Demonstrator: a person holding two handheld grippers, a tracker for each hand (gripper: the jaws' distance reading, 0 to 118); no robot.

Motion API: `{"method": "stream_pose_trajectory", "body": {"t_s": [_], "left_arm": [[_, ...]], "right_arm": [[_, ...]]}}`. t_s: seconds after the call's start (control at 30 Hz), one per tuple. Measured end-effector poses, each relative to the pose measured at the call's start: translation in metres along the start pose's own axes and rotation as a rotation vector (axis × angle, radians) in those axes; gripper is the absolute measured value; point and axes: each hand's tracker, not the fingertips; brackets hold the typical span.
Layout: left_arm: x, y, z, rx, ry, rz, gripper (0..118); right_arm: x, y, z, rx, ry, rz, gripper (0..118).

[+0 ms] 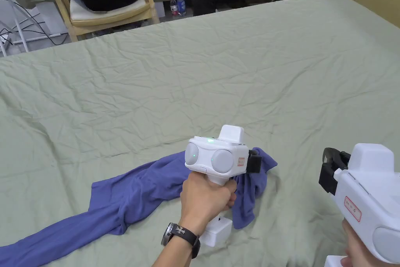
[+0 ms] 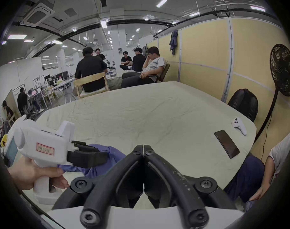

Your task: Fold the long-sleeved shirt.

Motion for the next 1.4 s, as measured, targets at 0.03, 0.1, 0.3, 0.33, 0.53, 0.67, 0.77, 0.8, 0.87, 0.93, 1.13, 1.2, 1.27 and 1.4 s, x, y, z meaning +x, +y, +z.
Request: {"method": "stream_pose_trajectory", "body": {"t_s": [0.03, 0.1, 0.3, 0.33, 0.53, 0.67, 0.77, 0.8, 0.87, 0.93, 1.13, 1.2, 1.27, 1.4], "left_arm": [[-0.003, 0.002, 0.009, 0.019, -0.007, 0.026, 63], [-0.008, 0.004, 0.037, 0.046, -0.019, 0.06, 68], [-0.035, -0.019, 0.145, 0.235, 0.15, 0.019, 68], [-0.042, -0.026, 0.161, 0.256, 0.176, 0.026, 67], [-0.096, -0.082, 0.259, 0.327, 0.324, 0.097, 38], [-0.124, -0.123, 0.309, 0.327, 0.399, 0.143, 19], [-0.138, -0.153, 0.332, 0.324, 0.46, 0.157, 3], [-0.144, -0.161, 0.337, 0.301, 0.46, 0.194, 2], [-0.152, -0.177, 0.341, 0.297, 0.446, 0.241, 1], [-0.16, -0.186, 0.342, 0.274, 0.45, 0.268, 1], [-0.203, -0.186, 0.329, 0.072, 0.287, 0.377, 1], [-0.216, -0.182, 0.318, 0.059, 0.353, 0.332, 1], [-0.232, -0.18, 0.305, 0.001, 0.363, 0.345, 8], [-0.273, -0.183, 0.269, -0.061, 0.389, 0.38, 79]], "right_arm": [[-0.001, 0.001, 0.001, 0.0, 0.001, -0.001, 1], [-0.008, 0.004, 0.007, 0.011, 0.012, 0.004, 1], [-0.038, 0.013, 0.024, 0.053, 0.057, 0.057, 1], [-0.044, 0.014, 0.026, 0.056, 0.063, 0.06, 1], [-0.083, 0.017, 0.037, 0.083, 0.132, 0.106, 1], [-0.108, 0.019, 0.043, 0.092, 0.166, 0.129, 1], [-0.122, 0.019, 0.046, 0.097, 0.188, 0.151, 1], [-0.125, 0.02, 0.048, 0.1, 0.191, 0.16, 1], [-0.13, 0.02, 0.05, 0.102, 0.197, 0.171, 1], [-0.132, 0.021, 0.051, 0.102, 0.201, 0.178, 1], [-0.135, 0.018, 0.051, 0.089, 0.197, 0.199, 1], [-0.136, 0.016, 0.045, 0.077, 0.197, 0.202, 1], [-0.137, 0.013, 0.041, 0.068, 0.192, 0.211, 1], [-0.138, 0.008, 0.025, 0.034, 0.184, 0.227, 1]]}}
